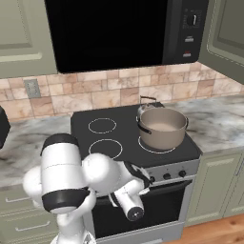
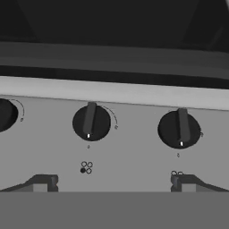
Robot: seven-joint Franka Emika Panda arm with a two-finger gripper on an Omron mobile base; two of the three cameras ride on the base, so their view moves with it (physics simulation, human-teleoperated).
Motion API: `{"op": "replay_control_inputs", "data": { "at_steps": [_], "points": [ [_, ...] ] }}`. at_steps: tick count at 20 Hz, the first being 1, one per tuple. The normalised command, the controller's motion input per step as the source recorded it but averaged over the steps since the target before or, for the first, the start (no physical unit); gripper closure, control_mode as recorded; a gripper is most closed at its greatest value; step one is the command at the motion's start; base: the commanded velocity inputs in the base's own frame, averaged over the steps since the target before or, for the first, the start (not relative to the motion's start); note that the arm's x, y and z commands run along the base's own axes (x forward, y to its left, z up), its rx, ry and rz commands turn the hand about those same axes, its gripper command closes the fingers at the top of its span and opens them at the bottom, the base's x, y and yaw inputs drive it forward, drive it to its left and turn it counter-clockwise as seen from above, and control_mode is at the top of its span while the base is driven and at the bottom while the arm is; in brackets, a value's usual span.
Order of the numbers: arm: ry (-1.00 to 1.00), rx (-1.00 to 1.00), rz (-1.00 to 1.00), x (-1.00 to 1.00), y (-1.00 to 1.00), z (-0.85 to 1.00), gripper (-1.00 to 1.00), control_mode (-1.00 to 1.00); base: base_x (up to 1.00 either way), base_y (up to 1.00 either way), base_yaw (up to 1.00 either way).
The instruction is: Pick the kettle from the cabinet and place it on a stove burner. Then pick the pot from the counter and place it on another stove burner. Finally, turn both burners on.
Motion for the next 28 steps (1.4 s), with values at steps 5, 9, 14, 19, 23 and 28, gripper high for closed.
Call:
{"op": "replay_control_inputs", "data": {
  "at_steps": [5, 9, 14, 19, 23, 28],
  "points": [
    [0.0, 0.0, 0.0, 0.06, -0.05, -0.16, -1.0, -1.0, 0.0, 0.0, 0.0],
    [-0.01, 0.0, 0.0, 0.05, -0.09, -0.18, -1.0, -1.0, 0.0, 0.0, 0.0],
    [-0.01, 0.0, 0.0, 0.07, -0.06, -0.14, -1.0, -1.0, 0.0, 0.0, 0.0],
    [-0.02, 0.0, 0.0, 0.09, -0.04, -0.14, -1.0, -1.0, 0.0, 0.0, 0.0],
    [-0.03, 0.0, 0.0, 0.12, -0.04, -0.12, -1.0, -1.0, 0.0, 0.0, 0.0],
    [-0.03, 0.0, 0.0, 0.12, -0.01, -0.09, -1.0, -1.0, 0.0, 0.0, 0.0]
  ]
}}
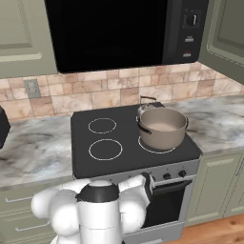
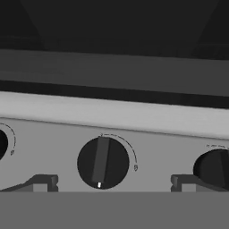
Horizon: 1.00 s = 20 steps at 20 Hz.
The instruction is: Pick the kettle from the cabinet and place it on a stove burner. Then pick the pot from the counter and place it on another stove burner. Finally, turn both burners on.
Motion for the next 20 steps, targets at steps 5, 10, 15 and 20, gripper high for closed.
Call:
{"op": "replay_control_inputs", "data": {
  "at_steps": [5, 10, 15, 20],
  "points": [
    [-0.06, 0.0, 0.0, 0.14, 0.0, 0.0, -1.0, -1.0, 0.0, 0.0, 0.0],
    [-0.04, 0.0, 0.03, 0.18, 0.0, -0.02, -1.0, -1.0, 0.0, 0.0, 0.0],
    [-0.02, 0.0, 0.05, 0.15, -0.01, -0.11, -1.0, -1.0, 0.0, 0.0, 0.0],
    [-0.02, 0.0, 0.03, 0.11, -0.21, -0.11, -1.0, -1.0, 0.0, 0.0, 0.0]
  ]
}}
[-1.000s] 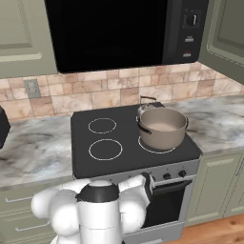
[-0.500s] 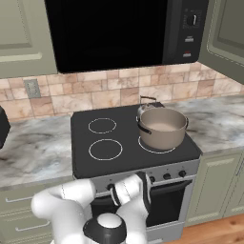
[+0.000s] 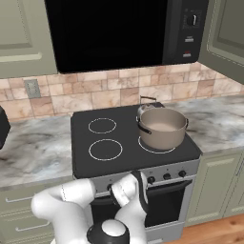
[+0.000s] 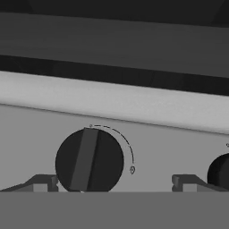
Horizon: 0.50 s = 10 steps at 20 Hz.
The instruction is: Pick the kettle from the cabinet and place it on a stove burner. Then pick the pot from the counter and place it on another stove burner. Finally, turn both burners on.
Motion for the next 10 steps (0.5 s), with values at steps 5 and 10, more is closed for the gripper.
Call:
{"op": "replay_control_inputs", "data": {
  "at_steps": [5, 10],
  "points": [
    [-0.03, 0.0, 0.01, 0.05, -0.37, -0.09, -1.0, -1.0, 0.0, 0.0, 0.0],
    [-0.01, 0.0, 0.01, 0.01, -0.32, -0.13, -1.0, -1.0, 0.0, 0.0, 0.0]
  ]
}}
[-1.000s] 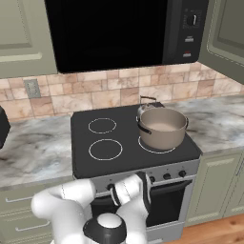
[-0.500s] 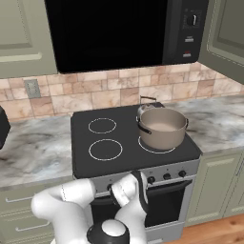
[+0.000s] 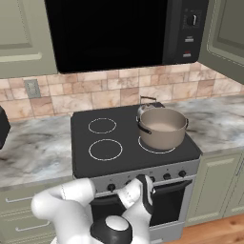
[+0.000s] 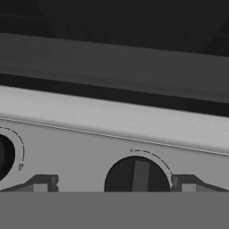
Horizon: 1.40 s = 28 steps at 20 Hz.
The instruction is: Pick the kettle from the cabinet and place it on a stove burner. Then pick the pot from the counter and place it on another stove burner. Finally, turn both burners on.
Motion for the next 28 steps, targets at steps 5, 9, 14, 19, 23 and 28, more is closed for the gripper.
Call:
{"op": "replay_control_inputs", "data": {
  "at_steps": [5, 9, 14, 19, 23, 28],
  "points": [
    [0.0, 0.0, 0.02, 0.09, -0.08, -0.11, -1.0, -1.0, 0.0, 0.0, 0.0],
    [0.0, 0.0, 0.05, 0.06, 0.02, -0.03, -1.0, -1.0, 0.0, 0.0, 0.0],
    [-0.01, 0.0, 0.04, 0.01, 0.08, -0.02, -1.0, -1.0, 0.0, 0.0, 0.0],
    [-0.01, 0.0, 0.01, 0.07, 0.22, 0.0, 1.0, -1.0, 0.0, 0.0, 0.0],
    [-0.02, 0.0, 0.0, 0.0, 0.14, 0.0, 1.0, -1.0, 0.0, 0.0, 0.0],
    [0.0, 0.0, 0.01, 0.01, 0.07, 0.0, 1.0, -1.0, 0.0, 0.0, 0.0]
  ]
}}
